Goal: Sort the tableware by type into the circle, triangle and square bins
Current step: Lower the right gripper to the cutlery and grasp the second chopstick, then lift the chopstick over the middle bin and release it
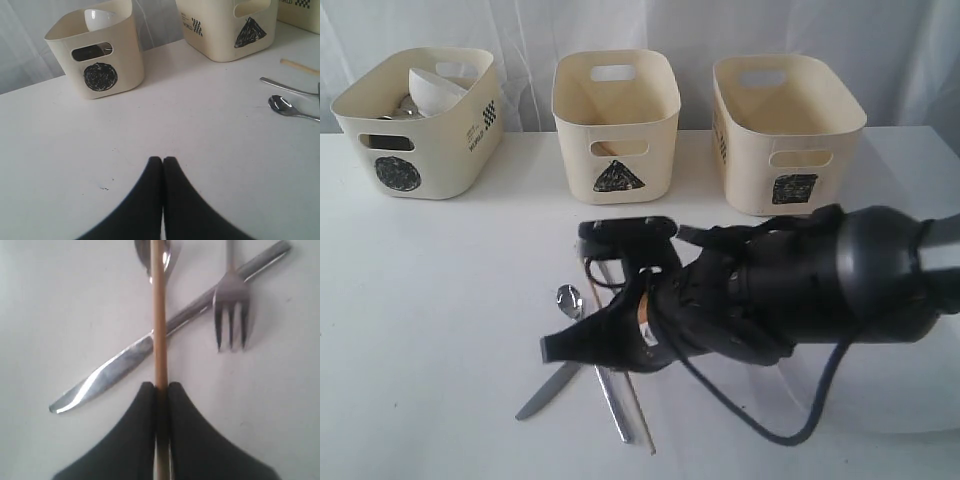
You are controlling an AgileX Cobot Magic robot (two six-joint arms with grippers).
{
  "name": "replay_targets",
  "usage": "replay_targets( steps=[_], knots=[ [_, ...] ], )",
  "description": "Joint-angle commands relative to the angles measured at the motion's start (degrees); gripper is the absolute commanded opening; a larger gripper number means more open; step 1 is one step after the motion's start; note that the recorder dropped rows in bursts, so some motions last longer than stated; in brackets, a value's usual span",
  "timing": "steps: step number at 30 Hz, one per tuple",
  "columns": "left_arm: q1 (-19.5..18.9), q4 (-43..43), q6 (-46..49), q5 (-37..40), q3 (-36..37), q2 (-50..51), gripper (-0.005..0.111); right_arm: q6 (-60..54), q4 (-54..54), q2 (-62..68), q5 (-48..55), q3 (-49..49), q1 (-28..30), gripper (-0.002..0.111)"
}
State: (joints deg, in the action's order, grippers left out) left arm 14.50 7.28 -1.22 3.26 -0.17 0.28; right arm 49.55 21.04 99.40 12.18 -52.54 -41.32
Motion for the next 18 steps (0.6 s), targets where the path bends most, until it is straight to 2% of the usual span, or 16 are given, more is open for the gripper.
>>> replay_targets(
  steps=[1, 4, 6, 8, 11, 18],
  knots=[
    [0.3, -0.4, -0.1, -0.2, 0.2, -0.3, 0.000, 16.5, 15.2, -5.8, -0.2, 0.8, 5.8, 0.000],
    [0.3, -0.4, -0.1, -0.2, 0.2, -0.3, 0.000, 31.1, 32.5, -9.3, 0.0, 0.6, 12.5, 0.000],
    [0.3, -0.4, -0.1, -0.2, 0.2, -0.3, 0.000, 38.7, 42.1, -9.5, -4.9, -2.2, 17.8, 0.000],
    [0.3, -0.4, -0.1, -0.2, 0.2, -0.3, 0.000, 39.5, 43.2, -7.7, -12.9, -7.7, 23.1, 0.000],
    [0.3, -0.4, -0.1, -0.2, 0.2, -0.3, 0.000, 39.6, 42.8, -2.2, -18.4, -17.6, 27.3, 0.000],
    [0.3, -0.4, -0.1, -0.2, 0.2, -0.3, 0.000, 39.6, 41.8, 10.6, -24.1, -34.9, 29.4, 0.000]
  ],
)
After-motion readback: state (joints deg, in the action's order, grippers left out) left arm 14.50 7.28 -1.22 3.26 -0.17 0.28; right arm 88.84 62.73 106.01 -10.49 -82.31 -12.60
